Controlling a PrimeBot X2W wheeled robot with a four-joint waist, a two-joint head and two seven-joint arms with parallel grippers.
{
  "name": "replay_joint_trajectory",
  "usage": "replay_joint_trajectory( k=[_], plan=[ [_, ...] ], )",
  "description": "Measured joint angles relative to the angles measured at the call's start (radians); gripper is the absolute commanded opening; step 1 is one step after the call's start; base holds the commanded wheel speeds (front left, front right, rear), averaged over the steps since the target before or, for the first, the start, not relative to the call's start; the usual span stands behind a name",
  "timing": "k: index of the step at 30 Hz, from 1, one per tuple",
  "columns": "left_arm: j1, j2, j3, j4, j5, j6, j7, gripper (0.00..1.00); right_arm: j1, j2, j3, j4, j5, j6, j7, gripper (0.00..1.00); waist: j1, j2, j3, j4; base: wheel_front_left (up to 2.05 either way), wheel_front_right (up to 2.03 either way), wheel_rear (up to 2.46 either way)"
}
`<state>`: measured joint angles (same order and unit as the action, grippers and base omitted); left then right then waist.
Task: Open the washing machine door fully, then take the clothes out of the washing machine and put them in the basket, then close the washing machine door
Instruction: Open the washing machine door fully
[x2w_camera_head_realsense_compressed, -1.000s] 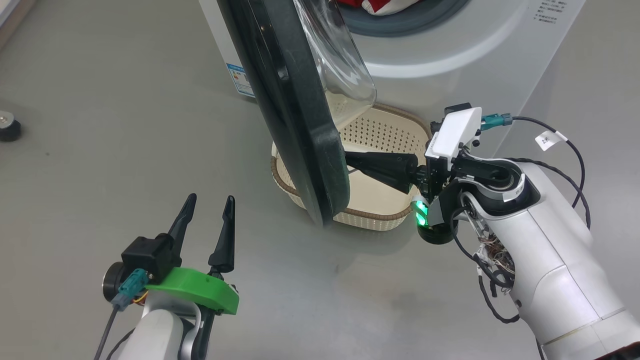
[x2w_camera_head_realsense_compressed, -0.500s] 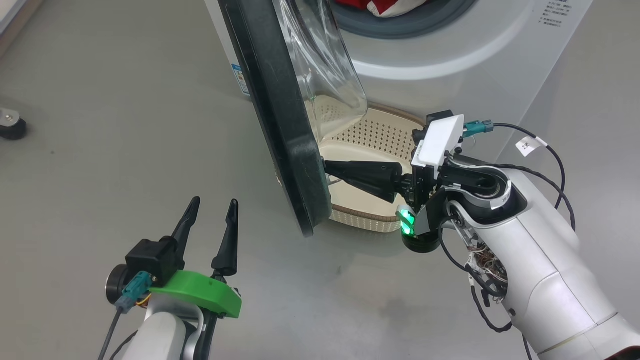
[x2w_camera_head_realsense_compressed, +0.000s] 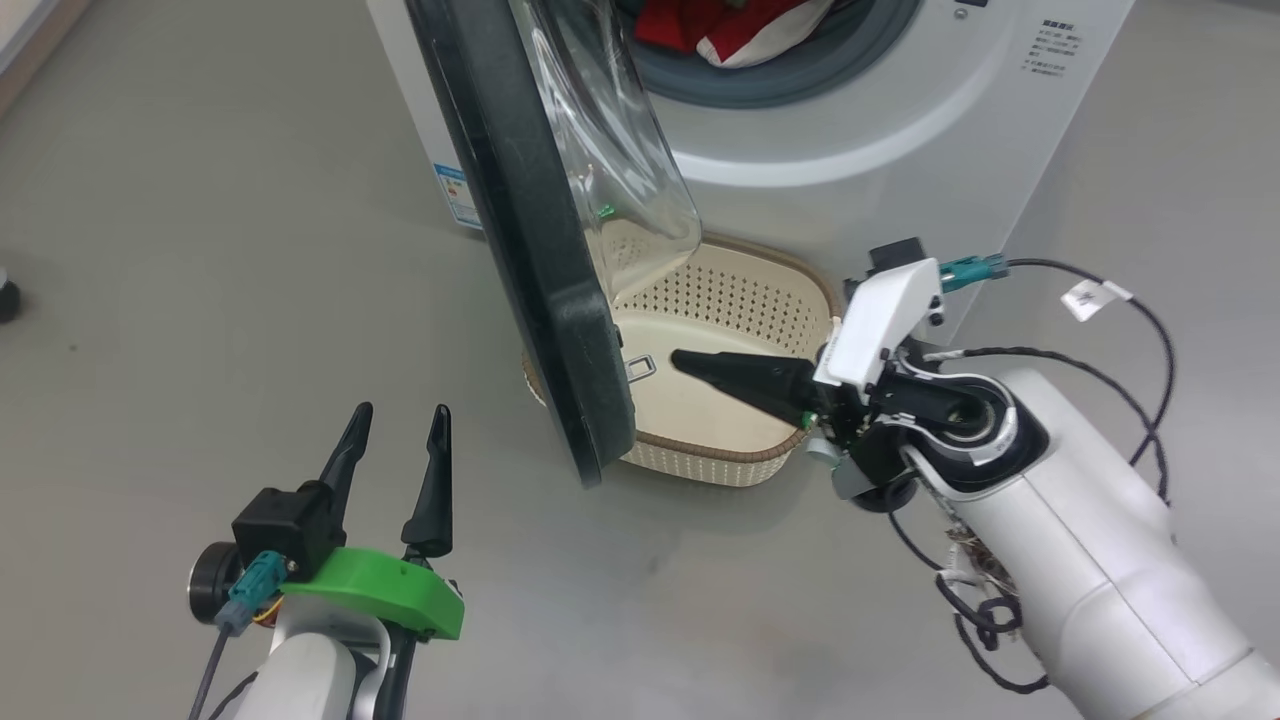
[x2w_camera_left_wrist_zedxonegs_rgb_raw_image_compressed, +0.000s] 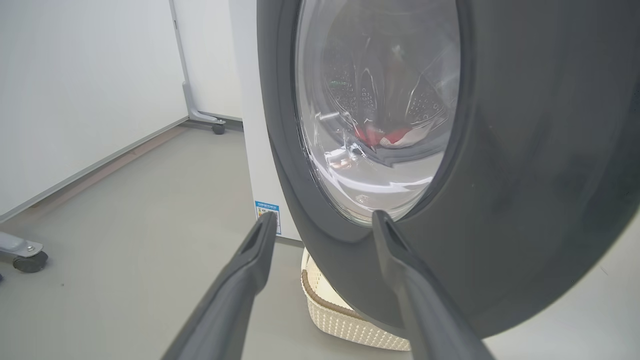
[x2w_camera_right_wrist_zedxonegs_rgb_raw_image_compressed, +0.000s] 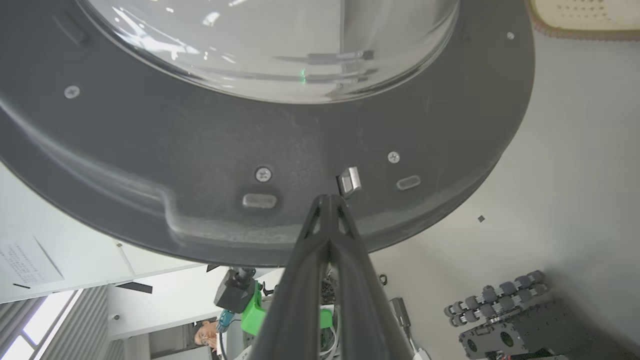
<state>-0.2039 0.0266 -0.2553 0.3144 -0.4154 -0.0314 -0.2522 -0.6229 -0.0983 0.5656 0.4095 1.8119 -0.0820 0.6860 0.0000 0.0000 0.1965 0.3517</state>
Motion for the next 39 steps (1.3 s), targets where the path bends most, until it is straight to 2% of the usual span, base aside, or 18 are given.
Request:
replay_joint_trajectory(
  k=[5, 9, 10, 13, 19, 27, 34, 39],
  plan=[
    [0.002, 0.000, 0.015, 0.002, 0.008, 0.000, 0.000, 1.00, 0.019, -0.118, 0.012, -0.033, -0.173, 0.098, -0.107, 0.00, 0.0000, 0.0000, -0.030, -0.029, 0.00, 0.00, 0.00],
    [0.018, 0.001, 0.048, 0.006, 0.023, 0.000, 0.000, 1.00, 0.040, -0.209, 0.050, -0.054, -0.365, 0.166, -0.228, 0.00, -0.0001, 0.0000, -0.059, -0.056, 0.00, 0.00, 0.00],
    [0.024, 0.001, 0.059, 0.007, 0.026, 0.000, 0.000, 1.00, 0.048, -0.231, 0.061, -0.060, -0.417, 0.179, -0.257, 0.00, 0.0000, 0.0000, -0.066, -0.064, 0.00, 0.00, 0.00],
    [0.040, 0.005, 0.087, 0.008, 0.037, 0.000, 0.000, 1.00, 0.081, -0.276, 0.069, -0.073, -0.533, 0.180, -0.362, 0.00, 0.0000, 0.0000, -0.085, -0.091, 0.00, 0.00, 0.00],
    [0.060, 0.022, 0.125, 0.005, 0.046, 0.000, 0.000, 1.00, 0.145, -0.350, 0.059, -0.114, -0.706, 0.174, -0.565, 0.00, 0.0000, 0.0000, -0.117, -0.150, 0.00, 0.00, 0.00],
    [0.092, 0.026, 0.161, -0.003, 0.067, 0.000, 0.000, 1.00, 0.267, -0.387, 0.045, -0.153, -0.853, 0.128, -0.787, 0.00, 0.0000, 0.0000, -0.146, -0.220, 0.00, 0.00, 0.00],
    [0.102, 0.025, 0.175, -0.008, 0.074, -0.008, 0.000, 1.00, 0.368, -0.413, 0.031, -0.180, -0.951, 0.046, -0.956, 0.00, 0.0000, 0.0000, -0.157, -0.265, 0.00, 0.00, 0.00],
    [0.103, 0.023, 0.184, -0.008, 0.083, -0.011, 0.000, 1.00, 0.455, -0.400, 0.006, -0.185, -0.959, -0.010, -0.954, 0.00, 0.0000, 0.0000, -0.156, -0.274, 0.00, 0.00, 0.00]
  ],
)
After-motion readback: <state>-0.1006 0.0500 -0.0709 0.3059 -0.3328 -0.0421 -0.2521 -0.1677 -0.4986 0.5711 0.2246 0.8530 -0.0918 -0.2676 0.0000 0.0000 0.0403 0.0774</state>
